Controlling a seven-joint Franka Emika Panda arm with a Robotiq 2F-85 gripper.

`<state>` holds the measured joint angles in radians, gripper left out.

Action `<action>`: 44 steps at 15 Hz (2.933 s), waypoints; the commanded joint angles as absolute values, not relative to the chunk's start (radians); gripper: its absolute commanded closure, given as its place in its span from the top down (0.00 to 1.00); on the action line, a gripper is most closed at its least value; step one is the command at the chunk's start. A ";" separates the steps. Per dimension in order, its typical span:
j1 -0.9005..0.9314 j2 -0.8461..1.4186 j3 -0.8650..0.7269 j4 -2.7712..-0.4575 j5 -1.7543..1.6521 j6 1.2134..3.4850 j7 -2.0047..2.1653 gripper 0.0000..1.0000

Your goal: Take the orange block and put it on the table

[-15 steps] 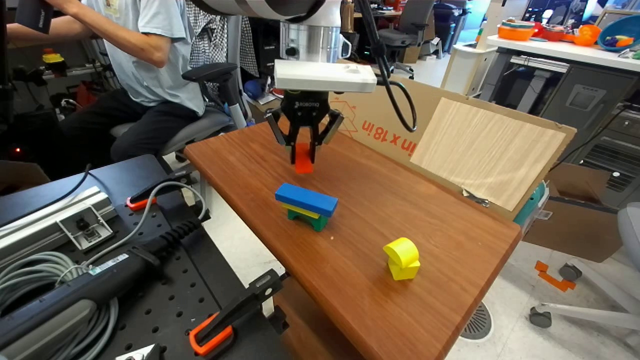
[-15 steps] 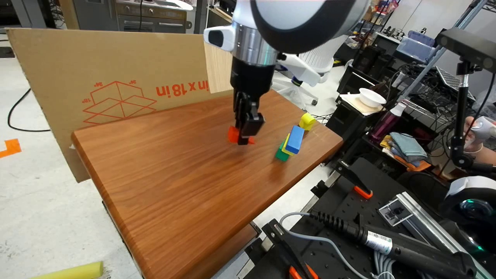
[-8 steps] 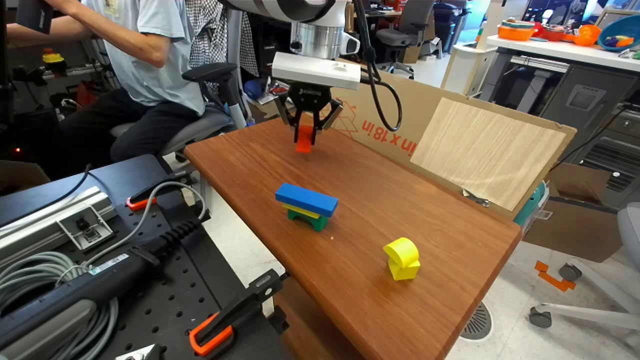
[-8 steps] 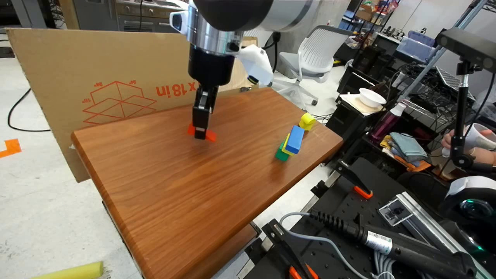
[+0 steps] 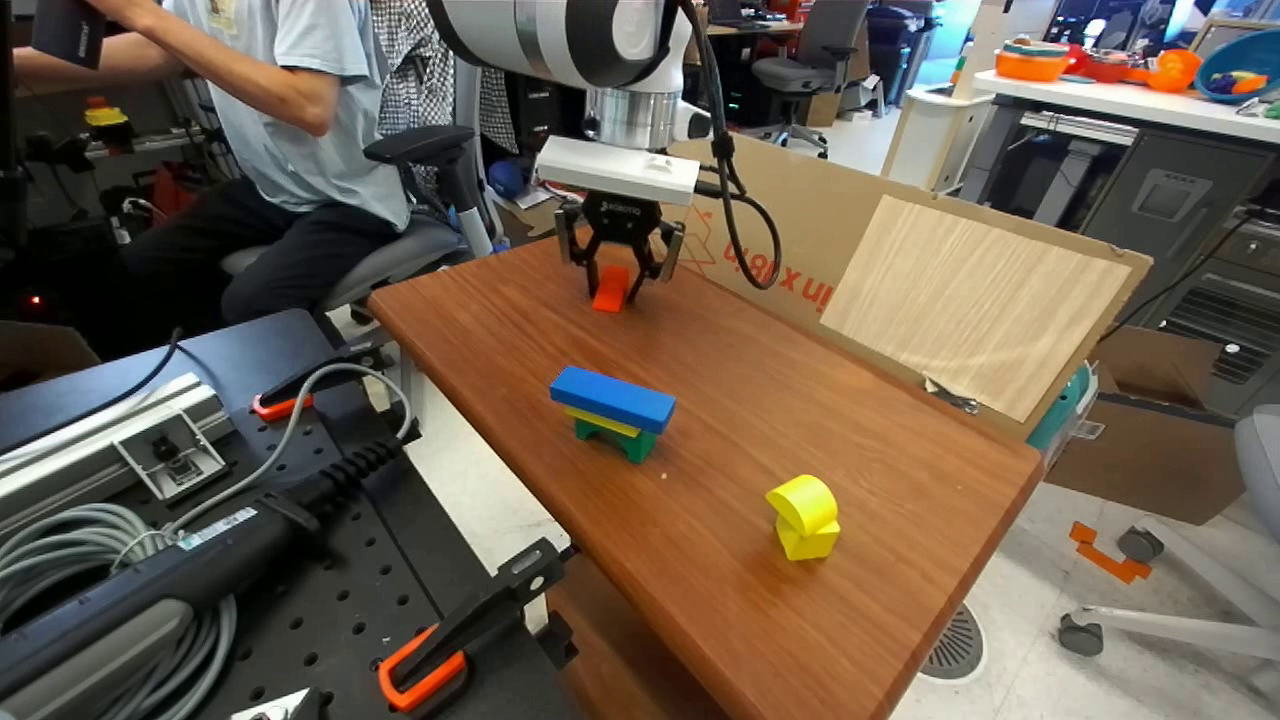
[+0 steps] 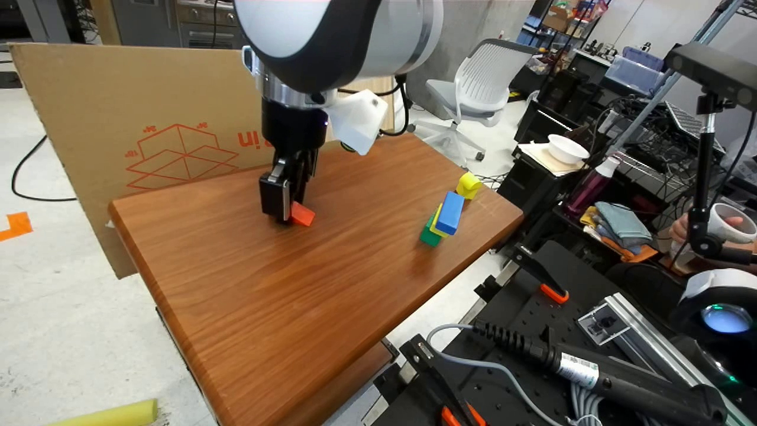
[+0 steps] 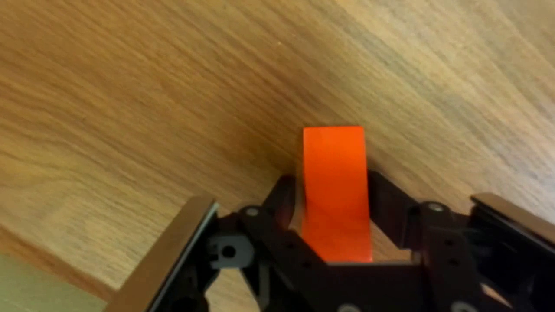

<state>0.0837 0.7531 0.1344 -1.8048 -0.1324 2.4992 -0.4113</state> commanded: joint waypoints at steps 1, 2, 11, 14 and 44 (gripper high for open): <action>0.108 0.801 0.116 -1.754 -0.166 2.489 -0.356 0.81; 0.105 0.792 0.120 -1.763 -0.167 2.495 -0.355 0.88; 0.000 0.551 0.178 -1.996 -0.100 2.513 -0.401 1.00; -0.040 0.429 0.173 -2.112 -0.042 2.489 -0.388 1.00; -0.065 -0.056 -0.028 -2.513 -0.056 2.489 -0.215 1.00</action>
